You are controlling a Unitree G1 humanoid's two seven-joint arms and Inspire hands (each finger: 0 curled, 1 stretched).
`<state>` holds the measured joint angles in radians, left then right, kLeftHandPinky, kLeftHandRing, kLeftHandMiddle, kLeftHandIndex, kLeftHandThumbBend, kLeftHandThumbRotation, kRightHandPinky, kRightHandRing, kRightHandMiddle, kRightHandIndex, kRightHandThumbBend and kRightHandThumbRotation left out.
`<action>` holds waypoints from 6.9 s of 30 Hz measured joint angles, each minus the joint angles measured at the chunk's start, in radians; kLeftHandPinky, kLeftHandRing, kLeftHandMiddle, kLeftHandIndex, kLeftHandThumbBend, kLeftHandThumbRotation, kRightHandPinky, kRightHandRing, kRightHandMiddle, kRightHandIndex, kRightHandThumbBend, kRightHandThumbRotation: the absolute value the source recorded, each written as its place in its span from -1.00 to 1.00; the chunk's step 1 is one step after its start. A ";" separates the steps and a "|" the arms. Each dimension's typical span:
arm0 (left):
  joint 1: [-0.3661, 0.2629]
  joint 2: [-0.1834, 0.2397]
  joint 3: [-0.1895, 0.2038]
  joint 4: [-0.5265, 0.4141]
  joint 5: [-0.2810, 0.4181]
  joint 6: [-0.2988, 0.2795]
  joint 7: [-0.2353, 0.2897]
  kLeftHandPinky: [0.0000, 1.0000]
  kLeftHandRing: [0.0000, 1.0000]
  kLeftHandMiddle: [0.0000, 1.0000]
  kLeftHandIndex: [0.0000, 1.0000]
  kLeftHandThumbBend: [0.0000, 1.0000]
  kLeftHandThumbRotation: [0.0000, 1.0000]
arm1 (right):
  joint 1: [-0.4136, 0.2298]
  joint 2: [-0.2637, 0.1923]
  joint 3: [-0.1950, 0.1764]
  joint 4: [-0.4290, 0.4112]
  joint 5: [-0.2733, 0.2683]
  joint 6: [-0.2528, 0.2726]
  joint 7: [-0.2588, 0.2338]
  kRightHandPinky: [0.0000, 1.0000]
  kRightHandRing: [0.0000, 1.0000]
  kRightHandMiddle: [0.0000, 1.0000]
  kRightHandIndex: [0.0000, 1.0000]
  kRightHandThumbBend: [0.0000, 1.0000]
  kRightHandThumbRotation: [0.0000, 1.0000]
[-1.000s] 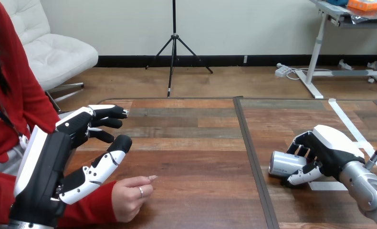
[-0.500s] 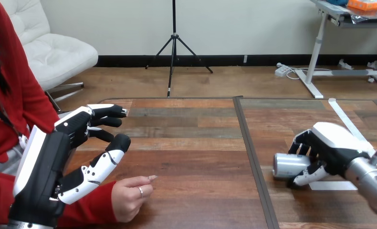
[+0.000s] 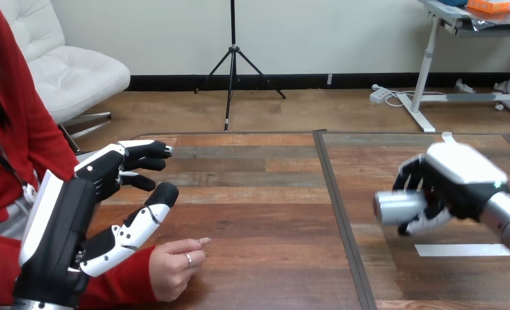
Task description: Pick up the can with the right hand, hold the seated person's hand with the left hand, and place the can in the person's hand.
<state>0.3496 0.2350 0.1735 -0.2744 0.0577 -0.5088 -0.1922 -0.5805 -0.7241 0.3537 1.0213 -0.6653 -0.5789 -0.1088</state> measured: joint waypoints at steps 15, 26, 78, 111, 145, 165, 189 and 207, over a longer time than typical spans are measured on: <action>0.000 0.000 -0.008 0.000 0.002 0.003 -0.004 0.18 0.42 0.46 0.34 0.01 -0.07 | -0.001 -0.064 -0.004 -0.131 -0.011 0.001 0.012 -0.18 -0.10 0.00 -0.03 0.30 -1.00; 0.000 0.000 -0.013 0.000 0.001 0.006 -0.006 0.16 0.40 0.44 0.33 0.02 -0.12 | -0.003 -0.086 -0.004 -0.195 -0.045 0.020 0.012 -0.15 -0.07 0.01 -0.02 0.26 -1.00; -0.006 0.048 -0.043 -0.024 0.153 0.113 -0.040 0.14 0.37 0.47 0.43 0.18 -0.25 | -0.102 -0.117 0.156 -0.164 -0.509 0.001 -0.342 -0.20 -0.09 -0.01 -0.09 0.44 -1.00; -0.003 0.135 -0.070 -0.158 0.291 0.273 -0.130 0.34 0.62 0.68 0.64 0.59 -0.09 | -0.190 -0.117 0.238 -0.098 -0.564 0.002 -0.385 -0.26 -0.15 -0.07 -0.12 0.46 -1.00; -0.042 0.338 -0.017 -0.252 0.416 0.429 -0.274 0.49 0.63 0.68 0.61 1.00 -0.28 | -0.205 -0.117 0.238 -0.095 -0.521 0.002 -0.355 -0.26 -0.14 -0.05 -0.10 0.48 -1.00; -0.090 0.394 -0.017 -0.286 0.486 0.570 -0.384 0.48 0.60 0.65 0.59 1.00 -0.56 | -0.205 -0.117 0.238 -0.071 -0.512 0.001 -0.358 -0.22 -0.09 -0.01 -0.08 0.42 -1.00; -0.155 0.394 -0.077 -0.313 0.630 0.682 -0.439 0.37 0.55 0.60 0.55 1.00 -0.69 | -0.205 -0.117 0.238 -0.069 -0.482 0.002 -0.356 -0.21 -0.06 0.03 -0.07 0.40 -1.00; -0.201 0.394 -0.141 -0.323 0.659 0.767 -0.556 0.40 0.60 0.65 0.58 1.00 -0.93 | -0.205 -0.117 0.238 -0.069 -0.479 0.008 -0.361 -0.18 -0.04 0.04 -0.06 0.46 -1.00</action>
<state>0.1489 0.6290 0.0323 -0.5974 0.7171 0.2587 -0.7478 -0.7851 -0.8412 0.5920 0.9522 -1.1440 -0.5710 -0.4701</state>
